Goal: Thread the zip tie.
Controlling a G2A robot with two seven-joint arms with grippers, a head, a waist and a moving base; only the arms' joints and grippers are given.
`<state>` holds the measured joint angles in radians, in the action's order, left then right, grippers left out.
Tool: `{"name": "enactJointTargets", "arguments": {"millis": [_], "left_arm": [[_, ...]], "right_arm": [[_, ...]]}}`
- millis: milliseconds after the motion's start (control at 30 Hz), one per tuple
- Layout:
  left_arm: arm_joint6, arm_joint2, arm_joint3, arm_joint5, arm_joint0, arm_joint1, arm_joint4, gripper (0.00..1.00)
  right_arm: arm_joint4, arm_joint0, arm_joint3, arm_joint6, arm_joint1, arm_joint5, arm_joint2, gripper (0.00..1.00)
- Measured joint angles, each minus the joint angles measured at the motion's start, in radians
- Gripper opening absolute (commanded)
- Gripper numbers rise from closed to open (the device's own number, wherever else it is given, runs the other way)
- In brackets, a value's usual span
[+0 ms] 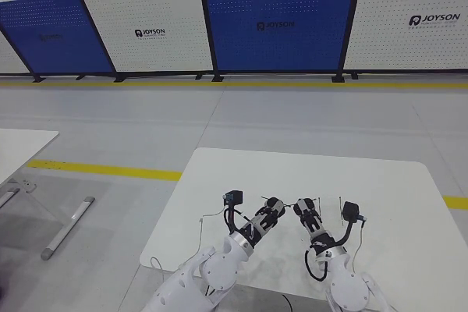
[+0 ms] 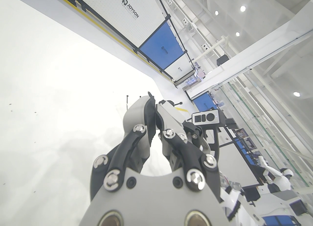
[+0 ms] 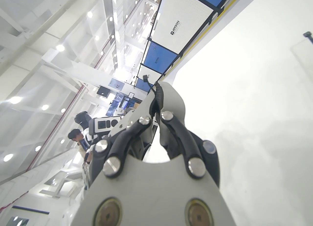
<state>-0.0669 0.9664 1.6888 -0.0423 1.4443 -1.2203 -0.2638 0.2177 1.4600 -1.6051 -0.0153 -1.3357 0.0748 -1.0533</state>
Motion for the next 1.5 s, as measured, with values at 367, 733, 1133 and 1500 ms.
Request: {"name": "enactJointTargets", "arguments": {"millis": [367,733,1133,1500], "left_arm": [[0.0,0.0,0.0,0.0,0.0,0.0,0.0,0.0],[0.0,0.0,0.0,0.0,0.0,0.0,0.0,0.0],[0.0,0.0,0.0,0.0,0.0,0.0,0.0,0.0],[0.0,0.0,0.0,0.0,0.0,0.0,0.0,0.0]], "right_arm": [[0.035,0.054,-0.053,-0.097,-0.002,-0.02,-0.031,0.0],[0.068,0.093,-0.095,-0.092,-0.001,-0.036,-0.041,0.0],[0.12,0.084,-0.117,-0.052,0.008,-0.102,-0.093,0.0],[0.148,0.092,-0.169,0.127,0.018,-0.142,-0.108,0.0]]}}
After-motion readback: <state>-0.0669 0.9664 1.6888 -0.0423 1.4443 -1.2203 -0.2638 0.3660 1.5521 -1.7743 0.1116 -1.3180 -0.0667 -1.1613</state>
